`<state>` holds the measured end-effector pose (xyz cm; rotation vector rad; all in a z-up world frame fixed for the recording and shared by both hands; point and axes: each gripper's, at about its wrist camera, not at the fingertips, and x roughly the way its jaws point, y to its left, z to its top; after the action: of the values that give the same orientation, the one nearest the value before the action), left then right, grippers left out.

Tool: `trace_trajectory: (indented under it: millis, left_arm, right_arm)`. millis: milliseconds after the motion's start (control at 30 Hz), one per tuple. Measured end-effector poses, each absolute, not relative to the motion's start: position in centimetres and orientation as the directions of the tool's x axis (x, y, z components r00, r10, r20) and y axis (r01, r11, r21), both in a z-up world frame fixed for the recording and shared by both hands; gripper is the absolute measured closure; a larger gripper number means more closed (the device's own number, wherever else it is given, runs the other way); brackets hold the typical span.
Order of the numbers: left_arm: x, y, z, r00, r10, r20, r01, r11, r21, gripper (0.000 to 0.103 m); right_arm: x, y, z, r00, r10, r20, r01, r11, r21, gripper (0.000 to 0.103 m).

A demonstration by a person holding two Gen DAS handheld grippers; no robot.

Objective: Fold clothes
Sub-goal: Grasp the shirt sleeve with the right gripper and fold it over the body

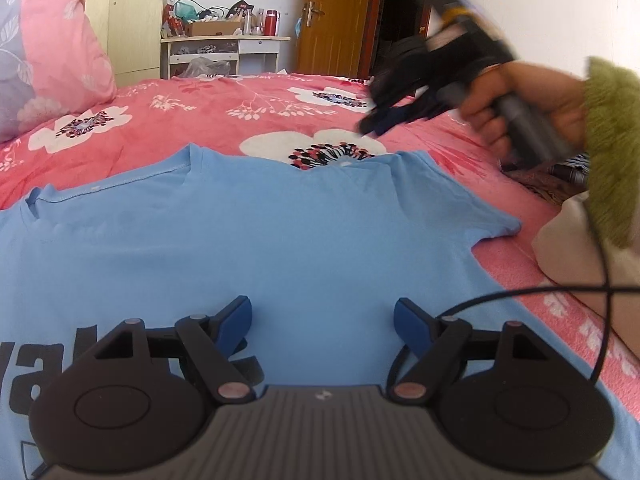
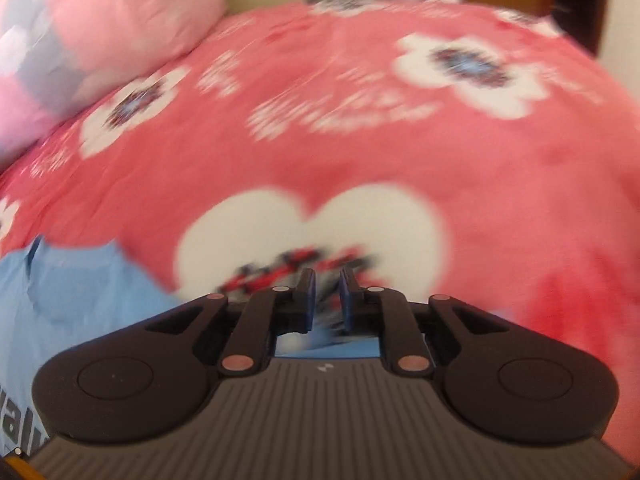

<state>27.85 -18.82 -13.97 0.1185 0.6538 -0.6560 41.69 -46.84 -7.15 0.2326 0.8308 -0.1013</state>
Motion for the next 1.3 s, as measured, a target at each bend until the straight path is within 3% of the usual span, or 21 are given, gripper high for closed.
trace_trajectory:
  millis: [67,133,300,467,500,533,567,600,733,967,1100,1300]
  left_arm:
    - [27.9,-18.9,-14.0,0.601,-0.528,-0.600,0.601,0.793,-0.095,0.023]
    - [27.9,-18.9,-14.0,0.601,-0.528,-0.600,0.602,0.793,-0.094,0.022]
    - [27.8,-18.8,-14.0,0.600,-0.529,-0.600,0.601,0.793,-0.097,0.022]
    - [27.9,-18.7,-14.0,0.597,-0.534,-0.598,0.602,0.791,-0.106,0.022]
    - [27.9,-18.7,-14.0,0.596,-0.536,-0.598,0.602,0.791,-0.109,0.022]
    - [27.9,-18.6,-14.0,0.596,-0.537,-0.597,0.601,0.791,-0.111,0.022]
    - [27.9,-18.6,-14.0,0.595,-0.538,-0.596,0.601,0.791,-0.114,0.022]
    - [27.9,-18.6,-14.0,0.595,-0.540,-0.596,0.601,0.791,-0.116,0.022]
    - [27.8,-18.7,-13.9,0.595,-0.541,-0.595,0.600,0.791,-0.120,0.022]
    - [27.8,-18.8,-14.0,0.595,-0.540,-0.595,0.599,0.792,-0.121,0.022]
    - [27.9,-18.7,-14.0,0.594,-0.543,-0.594,0.599,0.791,-0.125,0.022]
    - [28.1,-18.4,-14.0,0.589,-0.552,-0.590,0.598,0.789,-0.140,0.022]
  right_arm:
    - [40.0,-49.8,-6.0,0.675,-0.011,-0.738,0.242,0.948,0.208,0.078]
    - [38.9,-53.1,-6.5,0.661,-0.002,-0.750,0.302,0.916,0.264,0.057]
    - [36.1,-57.8,-10.3,0.623,0.141,-0.769,0.398,0.789,0.468,0.052]
    - [35.6,-56.9,-12.2,0.628,0.186,-0.755,0.362,0.789,0.496,0.048]
    - [35.8,-56.4,-12.1,0.631,0.181,-0.754,0.349,0.802,0.485,0.055]
    - [35.9,-56.0,-11.9,0.634,0.176,-0.753,0.336,0.814,0.474,0.082]
    - [36.0,-55.6,-11.8,0.637,0.172,-0.751,0.323,0.826,0.462,0.096]
    - [36.1,-55.2,-11.6,0.641,0.167,-0.750,0.309,0.837,0.451,0.099]
    - [36.1,-53.5,-9.7,0.681,0.158,-0.715,0.248,0.869,0.427,0.100]
    - [36.8,-47.4,-4.1,0.712,0.285,-0.642,0.056,0.888,0.457,0.100]
    - [37.9,-41.9,-3.7,0.654,0.382,-0.653,-0.071,0.890,0.450,0.100]
    - [38.9,-36.8,-5.9,0.545,0.459,-0.701,-0.157,0.878,0.453,0.091]
